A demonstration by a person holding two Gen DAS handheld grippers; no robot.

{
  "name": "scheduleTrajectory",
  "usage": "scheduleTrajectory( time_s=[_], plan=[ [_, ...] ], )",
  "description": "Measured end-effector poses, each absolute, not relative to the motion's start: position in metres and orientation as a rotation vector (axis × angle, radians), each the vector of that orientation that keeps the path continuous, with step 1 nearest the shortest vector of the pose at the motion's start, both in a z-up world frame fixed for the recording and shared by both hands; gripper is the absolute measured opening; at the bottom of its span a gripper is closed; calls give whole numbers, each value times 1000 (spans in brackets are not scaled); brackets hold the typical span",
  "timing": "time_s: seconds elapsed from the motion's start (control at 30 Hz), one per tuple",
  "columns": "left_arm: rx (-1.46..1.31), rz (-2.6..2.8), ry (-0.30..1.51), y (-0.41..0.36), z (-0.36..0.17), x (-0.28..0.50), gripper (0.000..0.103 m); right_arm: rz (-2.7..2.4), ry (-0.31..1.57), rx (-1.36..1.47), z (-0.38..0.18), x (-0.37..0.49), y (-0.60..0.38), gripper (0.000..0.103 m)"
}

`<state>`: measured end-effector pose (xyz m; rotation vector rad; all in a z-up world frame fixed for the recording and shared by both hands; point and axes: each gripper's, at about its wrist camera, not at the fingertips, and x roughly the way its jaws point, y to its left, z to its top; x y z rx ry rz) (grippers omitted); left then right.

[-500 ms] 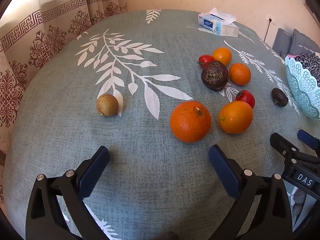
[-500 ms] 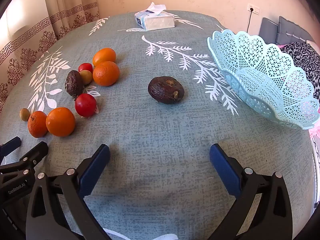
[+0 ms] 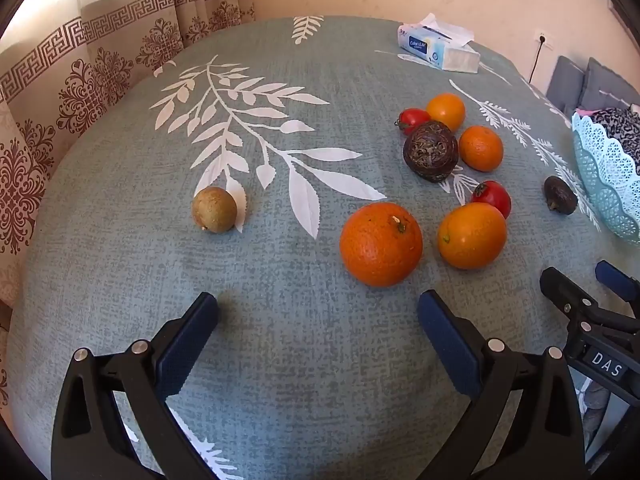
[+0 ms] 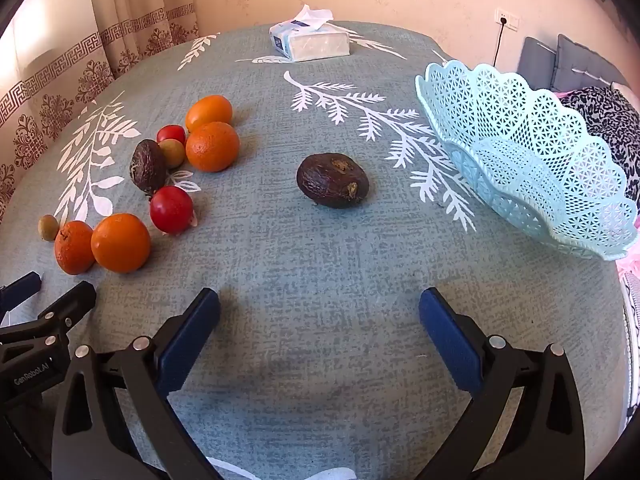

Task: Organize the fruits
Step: 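Move the left tool toward the small brown round fruit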

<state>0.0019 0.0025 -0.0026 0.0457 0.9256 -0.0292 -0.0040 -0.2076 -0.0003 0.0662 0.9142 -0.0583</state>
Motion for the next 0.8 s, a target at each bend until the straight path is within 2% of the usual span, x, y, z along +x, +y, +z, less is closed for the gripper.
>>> scheduleTrajectory(
  time_s=[0.3,0.8],
  plan=[
    [29,-42,919,5,-2,0,98,-20,916,81,0,-4,-212,101],
    [-152,-161,882,34,8,-9,98,99,995,41,3,-8,-204,101]
  ],
)
